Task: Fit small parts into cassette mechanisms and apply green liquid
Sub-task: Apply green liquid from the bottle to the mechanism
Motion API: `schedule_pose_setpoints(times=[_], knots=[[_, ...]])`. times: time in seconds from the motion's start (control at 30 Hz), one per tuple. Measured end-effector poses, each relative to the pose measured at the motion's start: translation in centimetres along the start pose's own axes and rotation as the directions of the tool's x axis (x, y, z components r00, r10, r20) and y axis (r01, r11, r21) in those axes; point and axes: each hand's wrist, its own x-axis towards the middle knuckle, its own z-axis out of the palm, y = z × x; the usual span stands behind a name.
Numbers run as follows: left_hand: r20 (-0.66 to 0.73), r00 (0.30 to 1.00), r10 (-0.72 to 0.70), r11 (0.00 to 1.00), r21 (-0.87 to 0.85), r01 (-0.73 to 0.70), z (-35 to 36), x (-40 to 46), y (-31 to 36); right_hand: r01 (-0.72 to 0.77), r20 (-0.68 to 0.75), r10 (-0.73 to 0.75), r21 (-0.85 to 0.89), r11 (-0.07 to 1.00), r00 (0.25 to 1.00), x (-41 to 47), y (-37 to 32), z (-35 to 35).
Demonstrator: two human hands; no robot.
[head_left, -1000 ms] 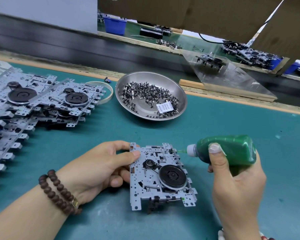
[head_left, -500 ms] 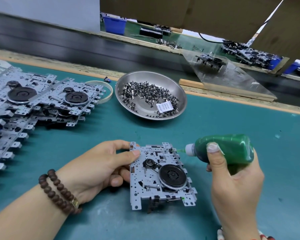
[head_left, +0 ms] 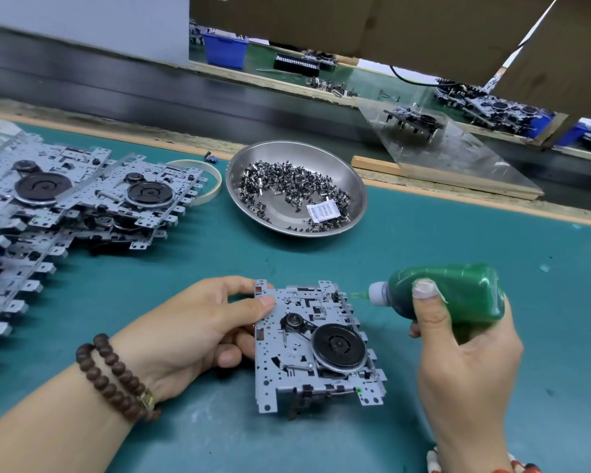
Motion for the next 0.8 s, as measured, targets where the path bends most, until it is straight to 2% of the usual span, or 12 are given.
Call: schedule_pose_setpoints(times=[0.4,0.8], knots=[[0.002,1.000,-0.006,1.000,0.004,0.006,-0.04,0.02,-0.02,-0.071,0.008,0.070,0.020,0.997,0.997,0.17,0.18,-0.05],[0.014,1.000,-0.007,1.000,0.014,0.007,-0.10,0.05,-0.04,-0.068,-0.016,0.068,-0.010,0.998,0.998,0.08,-0.07,0.06]])
